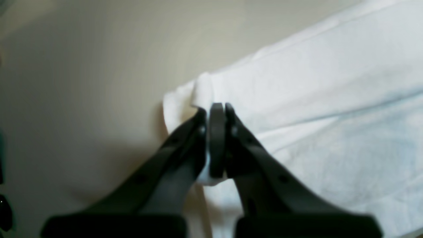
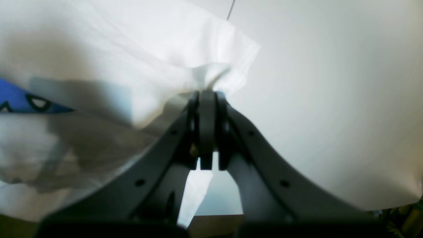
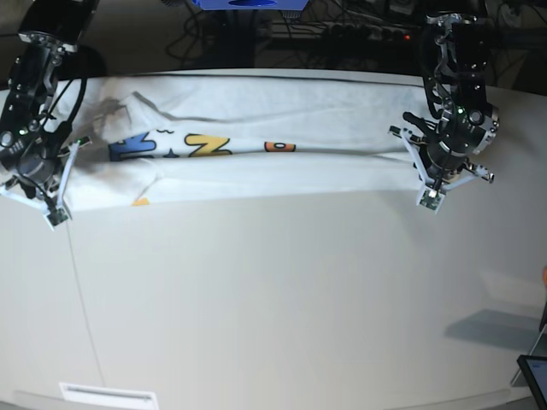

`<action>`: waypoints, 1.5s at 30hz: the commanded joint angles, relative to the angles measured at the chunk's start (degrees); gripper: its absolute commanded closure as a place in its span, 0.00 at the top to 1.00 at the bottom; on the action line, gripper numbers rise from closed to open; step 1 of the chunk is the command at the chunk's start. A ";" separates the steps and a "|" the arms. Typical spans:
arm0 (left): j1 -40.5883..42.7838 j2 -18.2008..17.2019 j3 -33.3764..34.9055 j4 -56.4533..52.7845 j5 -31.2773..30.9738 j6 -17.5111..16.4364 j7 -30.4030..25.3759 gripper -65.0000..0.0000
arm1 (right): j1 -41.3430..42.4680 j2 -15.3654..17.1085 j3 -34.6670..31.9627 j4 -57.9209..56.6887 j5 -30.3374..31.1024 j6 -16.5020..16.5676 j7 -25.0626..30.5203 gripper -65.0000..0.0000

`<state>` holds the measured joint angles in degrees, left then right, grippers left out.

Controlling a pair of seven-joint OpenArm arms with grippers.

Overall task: Fold the T-shirt properly
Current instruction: 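Lower the folded edge onto the shirt and open the left gripper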

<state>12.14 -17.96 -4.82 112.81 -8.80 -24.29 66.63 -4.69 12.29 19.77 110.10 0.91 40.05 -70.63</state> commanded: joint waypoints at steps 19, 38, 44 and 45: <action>1.53 -1.96 4.69 1.95 0.40 -0.28 2.78 0.00 | -5.20 -1.44 2.96 2.56 -0.25 -0.05 0.08 0.00; 5.66 -6.44 3.98 2.39 0.49 -0.28 3.04 0.00 | -6.34 -5.22 2.78 2.20 -0.42 -0.05 0.08 0.06; 5.66 -6.88 3.90 2.83 0.49 -0.28 3.04 0.00 | -7.05 -5.48 2.87 2.20 -0.51 -0.05 0.08 0.36; 5.66 -6.88 3.90 2.83 0.49 -0.28 3.04 0.01 | -7.05 -5.48 2.87 2.20 -0.51 -0.05 0.08 0.40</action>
<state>18.09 -24.01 -0.45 114.50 -8.84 -24.47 69.43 -12.27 6.37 22.39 111.48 0.27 40.05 -71.05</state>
